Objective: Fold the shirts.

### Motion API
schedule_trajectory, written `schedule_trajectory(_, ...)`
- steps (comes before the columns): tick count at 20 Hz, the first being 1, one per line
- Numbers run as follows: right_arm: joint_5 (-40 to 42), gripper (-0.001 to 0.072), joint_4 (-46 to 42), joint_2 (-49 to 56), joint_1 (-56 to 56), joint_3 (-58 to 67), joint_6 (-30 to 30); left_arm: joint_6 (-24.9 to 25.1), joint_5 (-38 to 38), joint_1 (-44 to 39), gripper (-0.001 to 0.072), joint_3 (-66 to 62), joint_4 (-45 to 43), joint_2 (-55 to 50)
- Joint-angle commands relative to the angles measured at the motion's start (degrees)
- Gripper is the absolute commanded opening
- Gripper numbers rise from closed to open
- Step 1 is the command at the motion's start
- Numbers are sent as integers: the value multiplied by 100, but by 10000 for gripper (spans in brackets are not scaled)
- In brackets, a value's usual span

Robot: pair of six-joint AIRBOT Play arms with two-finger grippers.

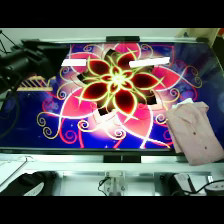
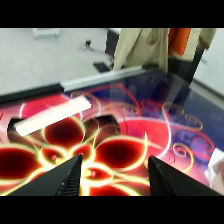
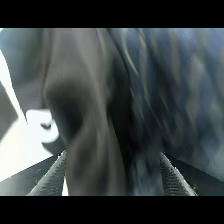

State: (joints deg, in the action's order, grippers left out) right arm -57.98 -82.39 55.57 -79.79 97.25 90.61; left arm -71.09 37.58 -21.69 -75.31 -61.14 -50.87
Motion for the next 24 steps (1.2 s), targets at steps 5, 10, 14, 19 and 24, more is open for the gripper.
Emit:
schedule_trajectory(5,-3783,686,761,-387,48,-46,-85,-1622,2448,350,367,-4,-2065,-118)
schedule_trajectory(10,-4848,686,697,-514,1578,-828,-466,-1991,4859,350,460,105,-3447,-938)
schedule_trajectory(14,-4540,686,-2,-1058,3917,-2479,11,-2164,4791,348,560,501,-3340,-1115)
schedule_trajectory(19,-3696,686,-798,-1025,6304,-3322,216,-3003,3762,348,560,1818,-2826,-315)
schedule_trajectory(24,-2863,686,-859,-992,7390,-3322,214,-3224,3482,352,558,1930,-2839,-153)
